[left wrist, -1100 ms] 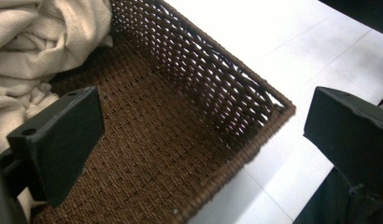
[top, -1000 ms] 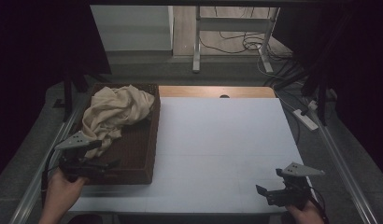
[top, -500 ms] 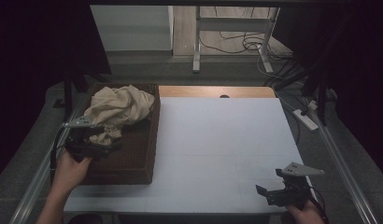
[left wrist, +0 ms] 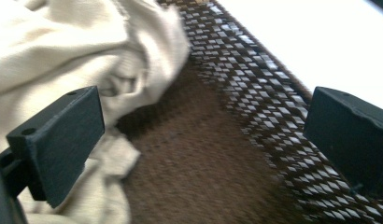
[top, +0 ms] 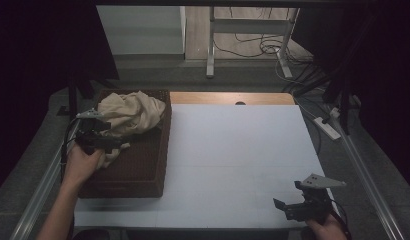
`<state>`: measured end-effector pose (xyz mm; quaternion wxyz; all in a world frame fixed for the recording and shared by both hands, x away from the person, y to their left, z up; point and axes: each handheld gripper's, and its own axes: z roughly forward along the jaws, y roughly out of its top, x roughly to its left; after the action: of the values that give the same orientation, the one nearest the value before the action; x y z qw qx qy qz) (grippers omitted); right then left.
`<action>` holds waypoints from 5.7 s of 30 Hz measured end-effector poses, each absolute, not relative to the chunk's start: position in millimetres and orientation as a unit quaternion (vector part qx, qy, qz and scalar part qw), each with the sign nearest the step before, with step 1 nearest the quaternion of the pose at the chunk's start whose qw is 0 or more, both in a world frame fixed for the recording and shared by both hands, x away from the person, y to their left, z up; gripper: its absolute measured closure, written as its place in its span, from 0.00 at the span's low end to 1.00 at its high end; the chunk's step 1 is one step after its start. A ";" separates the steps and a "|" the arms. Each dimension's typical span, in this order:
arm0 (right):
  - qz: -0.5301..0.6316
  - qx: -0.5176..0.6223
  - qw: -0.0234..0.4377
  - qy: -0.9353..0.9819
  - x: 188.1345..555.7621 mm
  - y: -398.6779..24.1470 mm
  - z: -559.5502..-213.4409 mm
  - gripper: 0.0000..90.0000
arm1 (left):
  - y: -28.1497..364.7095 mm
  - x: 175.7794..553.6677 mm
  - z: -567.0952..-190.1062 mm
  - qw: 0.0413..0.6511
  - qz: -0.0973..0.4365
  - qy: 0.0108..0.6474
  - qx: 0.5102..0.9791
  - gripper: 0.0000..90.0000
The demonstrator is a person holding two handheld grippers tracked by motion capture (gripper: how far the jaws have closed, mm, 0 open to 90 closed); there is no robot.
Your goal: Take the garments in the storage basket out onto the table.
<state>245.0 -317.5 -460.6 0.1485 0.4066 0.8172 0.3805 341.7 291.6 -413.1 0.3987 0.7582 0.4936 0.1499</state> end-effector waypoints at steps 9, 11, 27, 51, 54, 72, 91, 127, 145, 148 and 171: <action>0.380 0.406 0.145 0.818 245.5 -317.7 -460.7 0.01 | 303.7 372.6 -405.7 0.388 0.150 0.499 0.760 0.00; 0.380 0.406 0.145 0.818 245.5 -317.6 -460.7 0.01 | 306.3 380.3 -405.1 0.385 0.148 0.503 0.760 0.00; 0.383 0.408 0.139 0.817 246.3 -318.4 -460.9 0.01 | 316.2 444.1 -419.1 0.344 0.160 0.533 0.756 0.00; 0.386 0.407 0.138 0.816 245.5 -319.8 -460.8 0.01 | 310.9 468.7 -473.2 0.202 0.106 0.579 0.783 0.40; 0.387 0.408 0.137 0.815 245.5 -320.1 -460.8 0.01 | 312.2 468.0 -469.8 0.203 0.084 0.593 0.774 0.73; 0.382 0.409 0.134 0.818 247.2 -318.7 -461.2 0.01 | 315.2 440.9 -422.6 0.349 0.046 0.576 0.738 0.84; 0.385 0.410 0.132 0.816 247.5 -319.4 -461.1 0.01 | 298.2 400.2 -340.8 0.435 0.104 0.495 0.745 0.84; 0.395 0.415 0.124 0.810 248.6 -321.9 -460.8 0.01 | 249.6 373.8 -223.3 0.577 0.122 0.372 0.717 0.85; 0.398 0.410 0.123 0.811 247.6 -322.5 -460.3 0.01 | 172.2 381.2 -192.6 0.601 0.102 0.293 0.737 0.85; 0.400 0.410 0.123 0.811 247.4 -322.8 -460.2 0.01 | 159.3 384.1 -189.9 0.603 0.099 0.286 0.738 0.85; 0.439 0.420 0.111 0.787 246.4 -332.7 -458.4 0.01 | 83.3 397.1 -187.6 0.596 0.068 0.243 0.762 0.85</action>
<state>246.4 -332.7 -458.4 0.1108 0.4201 0.7867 0.4385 397.1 83.3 -187.6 0.5959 0.7622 0.2434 0.0682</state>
